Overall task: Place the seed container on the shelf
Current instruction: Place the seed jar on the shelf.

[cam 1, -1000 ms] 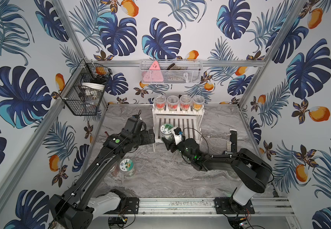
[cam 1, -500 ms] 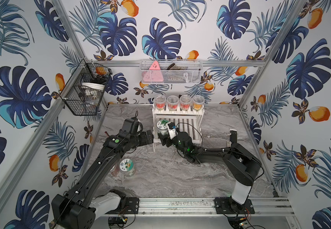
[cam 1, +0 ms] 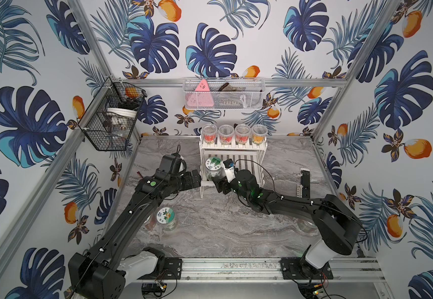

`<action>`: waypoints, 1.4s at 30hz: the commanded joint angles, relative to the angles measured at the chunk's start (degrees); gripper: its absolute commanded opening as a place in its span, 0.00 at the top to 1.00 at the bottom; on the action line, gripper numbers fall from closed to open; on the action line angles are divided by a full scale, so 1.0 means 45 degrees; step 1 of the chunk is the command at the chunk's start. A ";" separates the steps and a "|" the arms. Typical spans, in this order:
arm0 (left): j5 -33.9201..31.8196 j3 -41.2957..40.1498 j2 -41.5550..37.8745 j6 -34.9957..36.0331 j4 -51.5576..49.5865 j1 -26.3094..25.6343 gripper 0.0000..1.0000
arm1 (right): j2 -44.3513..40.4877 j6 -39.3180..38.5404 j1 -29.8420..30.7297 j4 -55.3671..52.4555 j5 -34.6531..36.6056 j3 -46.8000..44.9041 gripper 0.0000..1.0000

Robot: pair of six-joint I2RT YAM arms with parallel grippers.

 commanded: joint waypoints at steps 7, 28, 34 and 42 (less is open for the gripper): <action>0.0246 0.0050 0.0090 -0.0039 0.0498 0.0062 0.01 | 0.1024 0.0203 0.0011 0.0190 0.0849 0.0969 0.30; -0.0016 -0.0270 -0.0301 0.0019 0.0362 0.0069 0.02 | 0.3099 0.0804 -0.0140 0.0496 0.2551 0.3285 0.32; 0.0010 -0.0346 -0.0304 0.0019 0.0403 0.0077 0.02 | 0.3253 0.0851 -0.0293 0.0493 0.2680 0.3430 0.34; 0.0070 -0.0364 -0.0241 0.0058 0.0462 0.0078 0.02 | 0.3510 0.0835 -0.0316 0.0517 0.2622 0.3597 0.34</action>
